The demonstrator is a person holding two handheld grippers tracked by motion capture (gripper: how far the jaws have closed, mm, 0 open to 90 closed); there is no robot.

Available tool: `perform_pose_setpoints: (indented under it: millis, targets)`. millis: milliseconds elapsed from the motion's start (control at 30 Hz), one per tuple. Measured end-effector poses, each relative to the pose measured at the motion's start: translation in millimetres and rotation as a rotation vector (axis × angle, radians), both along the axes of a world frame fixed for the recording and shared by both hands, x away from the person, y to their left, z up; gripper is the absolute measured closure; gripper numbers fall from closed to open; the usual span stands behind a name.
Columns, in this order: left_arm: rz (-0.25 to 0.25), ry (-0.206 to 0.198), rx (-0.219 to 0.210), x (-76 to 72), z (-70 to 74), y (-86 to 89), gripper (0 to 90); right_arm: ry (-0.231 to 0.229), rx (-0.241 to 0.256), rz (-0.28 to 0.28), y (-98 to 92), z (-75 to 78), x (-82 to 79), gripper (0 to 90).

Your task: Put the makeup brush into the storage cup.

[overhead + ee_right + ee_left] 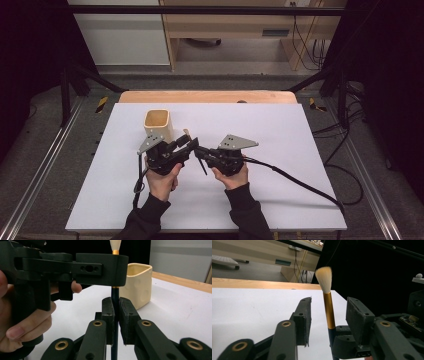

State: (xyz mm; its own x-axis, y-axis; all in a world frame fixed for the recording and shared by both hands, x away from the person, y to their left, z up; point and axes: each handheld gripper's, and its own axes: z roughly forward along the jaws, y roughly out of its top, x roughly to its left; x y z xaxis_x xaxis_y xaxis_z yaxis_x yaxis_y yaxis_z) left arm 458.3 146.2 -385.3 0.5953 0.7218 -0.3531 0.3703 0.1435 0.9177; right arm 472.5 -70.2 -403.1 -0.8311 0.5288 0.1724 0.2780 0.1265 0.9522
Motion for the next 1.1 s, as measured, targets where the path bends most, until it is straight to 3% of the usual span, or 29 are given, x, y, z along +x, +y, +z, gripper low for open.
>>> perform_pose_setpoints:
  millis: [1100]
  targets:
    - [0.030,0.023,-0.018,-2.6,-2.3,-6.0,80.3,-0.001,0.008,0.000,0.4,0.2,-0.9,83.2]
